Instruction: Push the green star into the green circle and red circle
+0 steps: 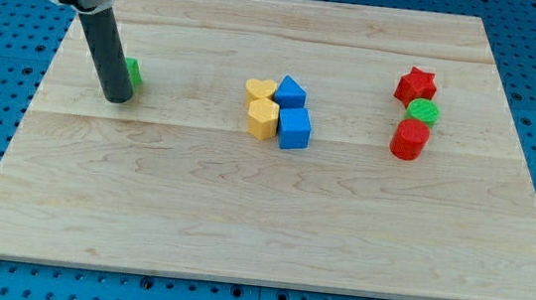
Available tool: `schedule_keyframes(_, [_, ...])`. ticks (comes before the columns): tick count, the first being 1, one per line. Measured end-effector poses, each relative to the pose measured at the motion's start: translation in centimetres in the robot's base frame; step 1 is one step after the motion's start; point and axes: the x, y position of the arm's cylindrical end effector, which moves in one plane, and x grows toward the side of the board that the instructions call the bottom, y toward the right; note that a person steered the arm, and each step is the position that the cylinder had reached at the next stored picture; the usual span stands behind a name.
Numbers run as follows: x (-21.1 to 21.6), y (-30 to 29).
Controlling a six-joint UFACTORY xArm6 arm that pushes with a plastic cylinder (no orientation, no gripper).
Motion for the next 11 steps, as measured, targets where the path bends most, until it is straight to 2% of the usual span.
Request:
schedule_keyframes(1, [0.0, -0.1])
schedule_keyframes(2, [-0.4, -3.1])
schedule_keyframes(4, [-2.8, -2.6])
schedule_keyframes(7, [-9.3, 2.2])
schedule_keyframes(9, [-10.7, 2.1])
schedule_keyframes(11, [-16.0, 2.4])
